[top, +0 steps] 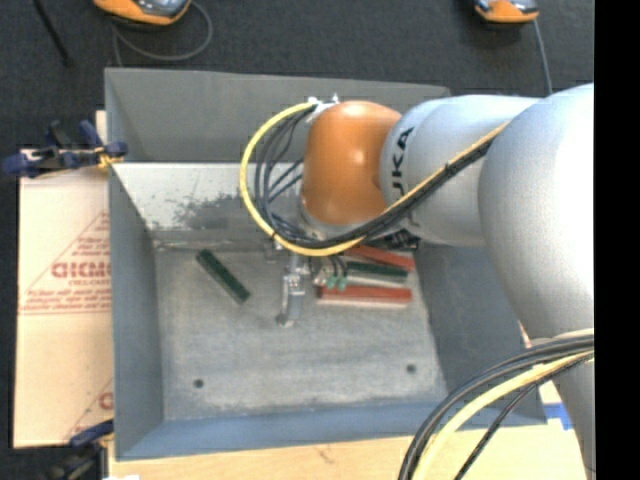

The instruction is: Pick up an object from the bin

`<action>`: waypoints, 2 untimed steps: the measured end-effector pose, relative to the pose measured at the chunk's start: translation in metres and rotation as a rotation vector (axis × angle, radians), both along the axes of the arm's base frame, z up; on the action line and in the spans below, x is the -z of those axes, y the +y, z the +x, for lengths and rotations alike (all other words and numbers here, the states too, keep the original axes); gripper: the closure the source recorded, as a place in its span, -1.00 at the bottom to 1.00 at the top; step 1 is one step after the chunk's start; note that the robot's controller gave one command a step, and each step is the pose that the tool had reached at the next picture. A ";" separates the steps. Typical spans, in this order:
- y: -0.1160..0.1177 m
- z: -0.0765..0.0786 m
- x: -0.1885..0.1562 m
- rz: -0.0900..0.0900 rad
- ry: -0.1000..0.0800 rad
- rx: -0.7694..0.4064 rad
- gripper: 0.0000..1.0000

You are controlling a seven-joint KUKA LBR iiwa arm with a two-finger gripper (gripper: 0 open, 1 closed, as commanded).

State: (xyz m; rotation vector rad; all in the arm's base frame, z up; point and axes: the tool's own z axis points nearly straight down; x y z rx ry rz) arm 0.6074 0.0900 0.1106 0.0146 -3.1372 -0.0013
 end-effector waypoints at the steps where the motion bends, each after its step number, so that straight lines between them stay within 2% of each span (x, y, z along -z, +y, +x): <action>1: -0.070 -0.002 0.041 -0.004 -0.004 -0.233 -1.00; 2: -0.130 0.043 0.039 -0.004 -0.010 -0.359 -1.00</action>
Offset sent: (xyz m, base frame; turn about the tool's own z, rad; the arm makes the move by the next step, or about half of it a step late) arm -0.0026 -0.0659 -0.0406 -0.2374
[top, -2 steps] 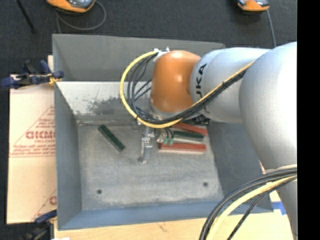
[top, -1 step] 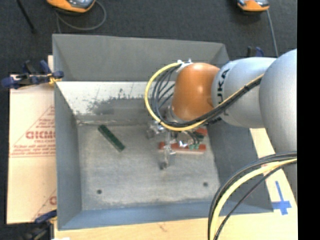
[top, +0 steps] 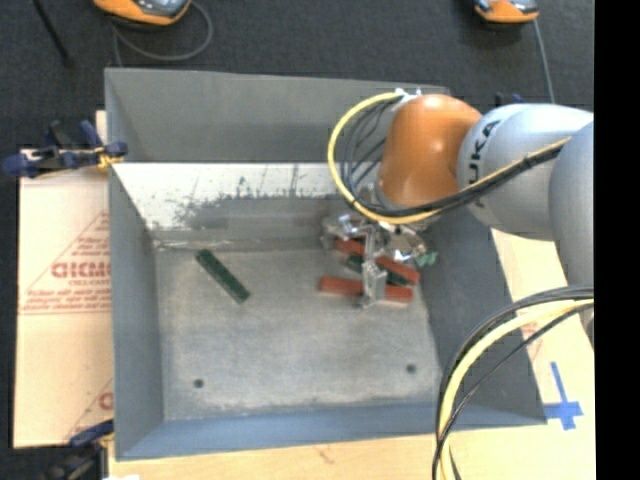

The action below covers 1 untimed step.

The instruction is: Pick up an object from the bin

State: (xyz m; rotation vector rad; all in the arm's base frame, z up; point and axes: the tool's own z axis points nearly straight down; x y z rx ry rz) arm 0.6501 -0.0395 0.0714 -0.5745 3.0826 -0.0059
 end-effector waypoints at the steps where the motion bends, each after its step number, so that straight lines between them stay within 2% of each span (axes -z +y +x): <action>1: -0.020 -0.069 -0.010 0.000 0.006 -0.185 -1.00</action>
Offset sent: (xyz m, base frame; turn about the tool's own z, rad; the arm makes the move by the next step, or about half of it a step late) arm -0.0696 -0.0177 0.0092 -0.1887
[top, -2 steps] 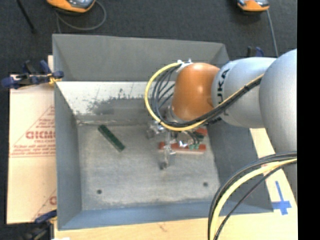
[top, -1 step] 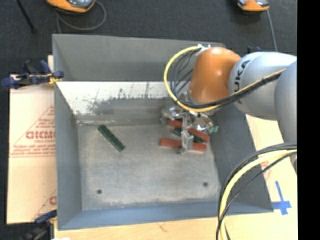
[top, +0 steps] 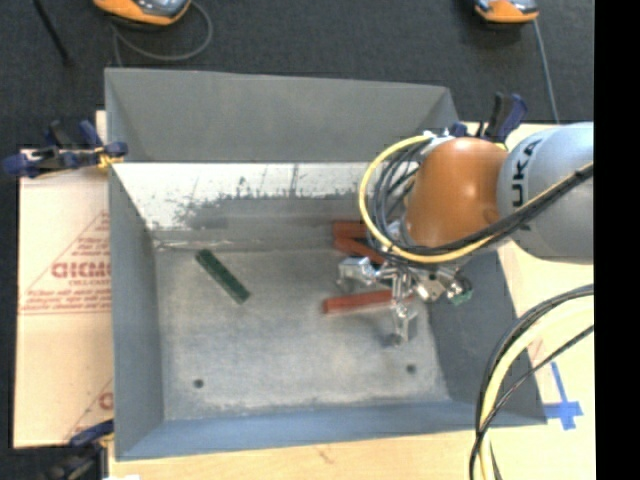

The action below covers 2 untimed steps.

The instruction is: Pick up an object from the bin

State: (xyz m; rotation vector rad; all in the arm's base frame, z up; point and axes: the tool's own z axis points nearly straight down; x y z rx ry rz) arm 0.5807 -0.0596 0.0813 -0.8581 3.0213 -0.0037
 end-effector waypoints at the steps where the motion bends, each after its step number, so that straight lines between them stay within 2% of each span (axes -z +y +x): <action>1: 0.001 0.001 0.000 0.003 -0.001 0.003 1.00; 2: 0.021 -0.007 -0.191 0.001 -0.012 -0.046 1.00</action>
Offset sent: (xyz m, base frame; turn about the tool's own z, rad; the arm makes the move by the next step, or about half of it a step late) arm 0.0000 0.0000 0.0000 0.0000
